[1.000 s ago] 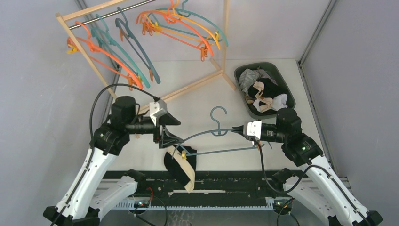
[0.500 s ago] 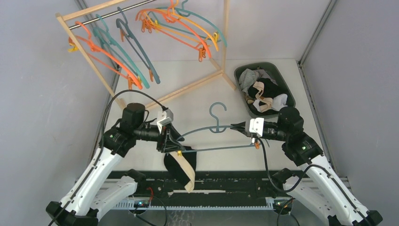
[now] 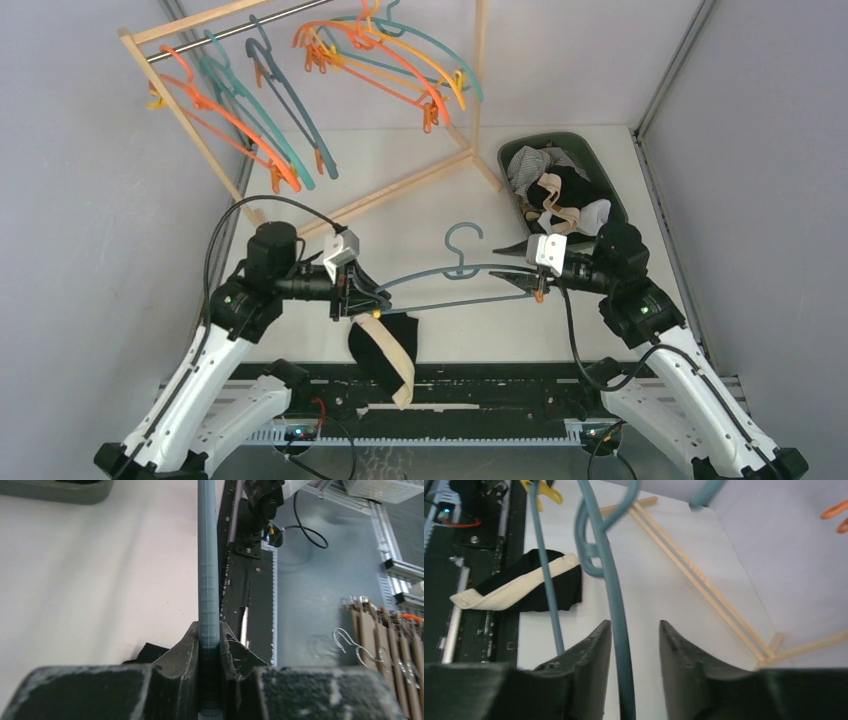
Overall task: Remove the underwear clipped to the hanger
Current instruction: Place the hanger at the clothesline.
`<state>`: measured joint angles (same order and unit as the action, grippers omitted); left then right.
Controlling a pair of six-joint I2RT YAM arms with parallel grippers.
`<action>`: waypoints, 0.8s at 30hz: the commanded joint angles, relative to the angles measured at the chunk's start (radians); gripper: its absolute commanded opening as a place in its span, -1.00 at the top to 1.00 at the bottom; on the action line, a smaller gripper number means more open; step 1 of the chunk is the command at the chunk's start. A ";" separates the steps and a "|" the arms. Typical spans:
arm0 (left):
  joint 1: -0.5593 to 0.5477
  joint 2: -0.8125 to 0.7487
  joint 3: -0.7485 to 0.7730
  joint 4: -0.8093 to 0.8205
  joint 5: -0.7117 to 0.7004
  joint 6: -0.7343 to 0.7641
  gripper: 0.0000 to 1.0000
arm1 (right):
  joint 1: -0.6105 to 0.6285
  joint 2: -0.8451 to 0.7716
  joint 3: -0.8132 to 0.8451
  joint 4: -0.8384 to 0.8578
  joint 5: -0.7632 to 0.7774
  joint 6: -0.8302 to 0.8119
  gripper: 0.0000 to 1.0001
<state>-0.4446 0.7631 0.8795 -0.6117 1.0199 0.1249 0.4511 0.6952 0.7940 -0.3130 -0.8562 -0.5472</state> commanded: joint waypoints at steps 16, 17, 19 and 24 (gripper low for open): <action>0.067 -0.122 0.435 -0.248 -0.716 0.008 1.00 | -0.367 -0.105 -0.018 0.148 -0.144 0.285 -0.66; 0.068 -0.103 0.481 -0.272 -0.745 0.000 1.00 | -0.375 -0.101 -0.024 0.149 -0.141 0.286 -0.66; 0.067 -0.072 0.575 -0.298 -0.795 -0.021 1.00 | -0.388 -0.095 -0.030 0.152 -0.135 0.286 -0.66; 0.067 0.048 0.773 -0.399 -0.864 -0.048 1.00 | -0.411 -0.086 -0.041 0.156 -0.126 0.288 -0.67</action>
<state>-0.3828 0.7368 1.5242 -0.9424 0.2646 0.1112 0.0589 0.6064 0.7559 -0.1974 -0.9794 -0.2871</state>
